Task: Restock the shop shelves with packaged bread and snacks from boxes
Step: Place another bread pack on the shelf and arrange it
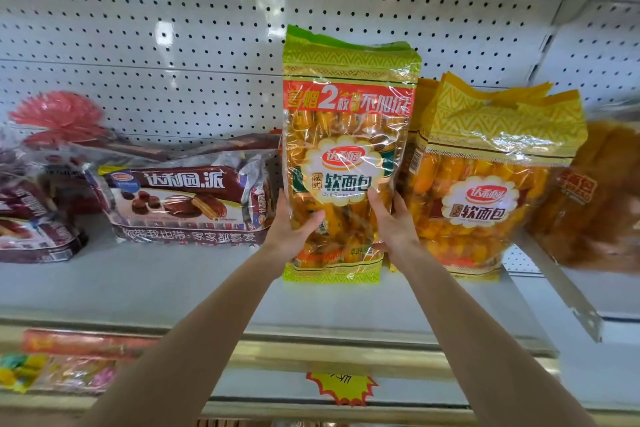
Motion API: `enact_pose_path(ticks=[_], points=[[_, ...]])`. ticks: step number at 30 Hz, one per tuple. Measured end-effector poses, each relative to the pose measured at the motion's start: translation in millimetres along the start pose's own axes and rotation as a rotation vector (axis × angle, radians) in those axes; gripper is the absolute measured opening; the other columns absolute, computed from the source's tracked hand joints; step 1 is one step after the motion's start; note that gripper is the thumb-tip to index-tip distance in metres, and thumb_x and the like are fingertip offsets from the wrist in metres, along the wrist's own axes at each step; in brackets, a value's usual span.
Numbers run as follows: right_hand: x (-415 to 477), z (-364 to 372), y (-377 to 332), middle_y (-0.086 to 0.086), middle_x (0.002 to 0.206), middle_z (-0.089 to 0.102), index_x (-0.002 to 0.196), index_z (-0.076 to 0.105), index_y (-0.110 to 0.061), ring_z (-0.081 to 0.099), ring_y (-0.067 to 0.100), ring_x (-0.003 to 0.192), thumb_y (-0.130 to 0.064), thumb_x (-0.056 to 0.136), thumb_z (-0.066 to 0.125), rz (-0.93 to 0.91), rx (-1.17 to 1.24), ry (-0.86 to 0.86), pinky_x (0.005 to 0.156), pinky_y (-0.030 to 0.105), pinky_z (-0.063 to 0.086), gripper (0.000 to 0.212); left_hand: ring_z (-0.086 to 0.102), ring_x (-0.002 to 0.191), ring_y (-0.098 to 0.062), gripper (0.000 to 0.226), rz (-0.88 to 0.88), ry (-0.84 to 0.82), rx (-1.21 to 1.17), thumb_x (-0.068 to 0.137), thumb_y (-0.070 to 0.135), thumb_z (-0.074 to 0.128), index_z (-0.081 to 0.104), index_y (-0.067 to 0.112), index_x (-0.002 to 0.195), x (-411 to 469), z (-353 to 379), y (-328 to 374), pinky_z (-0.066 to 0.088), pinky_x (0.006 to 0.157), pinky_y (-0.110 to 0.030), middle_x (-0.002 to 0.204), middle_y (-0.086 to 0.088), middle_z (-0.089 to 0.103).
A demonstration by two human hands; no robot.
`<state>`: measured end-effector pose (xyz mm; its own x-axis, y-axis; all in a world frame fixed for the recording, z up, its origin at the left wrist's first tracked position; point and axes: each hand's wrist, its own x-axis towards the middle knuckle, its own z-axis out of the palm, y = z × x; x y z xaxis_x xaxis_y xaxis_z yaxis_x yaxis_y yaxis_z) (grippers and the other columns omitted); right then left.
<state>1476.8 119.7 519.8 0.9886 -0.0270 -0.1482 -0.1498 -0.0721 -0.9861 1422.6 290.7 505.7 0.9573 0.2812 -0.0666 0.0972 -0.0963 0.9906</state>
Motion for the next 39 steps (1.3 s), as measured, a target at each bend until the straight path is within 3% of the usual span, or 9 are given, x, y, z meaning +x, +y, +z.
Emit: enact_pose_path(ticks=[8,11,14,19,22,25,33,39], points=[[9,5,3,-0.003,0.144,0.050,0.146,0.037,-0.035,0.046,0.027,0.132,-0.057,0.083,0.064,-0.056,0.144,0.032,0.103,0.056,0.044,0.072,0.047,0.131,-0.018,0.083,0.053,0.077,-0.102,0.081,0.030,0.077,0.029,0.038,0.148,11,5,-7,0.036,0.112,-0.050,0.137,0.005,0.055],[13,6,6,-0.003,0.139,0.054,0.146,0.039,-0.033,0.051,0.024,0.128,-0.052,0.084,0.065,-0.081,0.176,0.029,0.101,0.053,0.047,0.070,0.053,0.123,-0.012,0.077,0.103,0.089,-0.145,0.083,0.021,0.075,0.034,0.032,0.147,17,6,-11,0.042,0.107,-0.037,0.131,0.008,0.058],[18,5,7,-0.003,0.134,0.058,0.145,0.041,-0.030,0.055,0.021,0.123,-0.045,0.087,0.065,-0.106,0.207,0.015,0.099,0.050,0.049,0.065,0.055,0.103,0.009,0.070,0.150,0.100,-0.145,0.084,0.015,0.073,0.038,0.031,0.143,20,7,-12,0.047,0.086,-0.013,0.113,0.023,0.059],[19,7,8,-0.007,0.126,0.061,0.144,0.043,-0.030,0.056,0.018,0.121,-0.039,0.088,0.067,-0.116,0.255,0.012,0.098,0.052,0.050,0.061,0.054,0.099,0.012,0.067,0.176,0.121,-0.123,0.084,0.014,0.073,0.043,0.027,0.142,28,8,-16,0.046,0.080,-0.006,0.110,0.024,0.060],[22,7,6,-0.005,0.131,0.060,0.144,0.042,-0.030,0.055,0.019,0.122,-0.039,0.088,0.066,-0.119,0.245,0.006,0.099,0.052,0.049,0.061,0.057,0.104,0.005,0.066,0.187,0.119,-0.109,0.084,0.014,0.073,0.042,0.030,0.141,29,8,-15,0.047,0.087,-0.012,0.111,0.024,0.061],[18,7,4,-0.003,0.136,0.057,0.145,0.040,-0.032,0.053,0.020,0.124,-0.041,0.089,0.064,-0.097,0.215,0.010,0.101,0.051,0.048,0.062,0.056,0.118,-0.007,0.070,0.176,0.112,-0.090,0.084,0.019,0.074,0.040,0.031,0.143,25,6,-15,0.046,0.100,-0.029,0.120,0.016,0.063],[3,2,-2,-0.005,0.143,0.050,0.147,0.033,-0.038,0.044,0.023,0.132,-0.050,0.089,0.059,-0.069,0.125,0.000,0.108,0.054,0.039,0.064,0.045,0.130,-0.015,0.080,0.071,0.106,-0.024,0.083,0.030,0.074,0.029,0.040,0.148,7,3,-5,0.034,0.112,-0.046,0.133,0.014,0.055],[-6,3,-5,-0.003,0.150,0.043,0.150,0.027,-0.035,0.040,0.025,0.137,-0.060,0.084,0.060,-0.105,0.044,0.003,0.110,0.055,0.037,0.078,0.043,0.134,-0.019,0.094,0.029,0.100,0.002,0.077,0.042,0.078,0.021,0.038,0.151,-1,2,2,0.034,0.112,-0.049,0.143,0.007,0.050]])
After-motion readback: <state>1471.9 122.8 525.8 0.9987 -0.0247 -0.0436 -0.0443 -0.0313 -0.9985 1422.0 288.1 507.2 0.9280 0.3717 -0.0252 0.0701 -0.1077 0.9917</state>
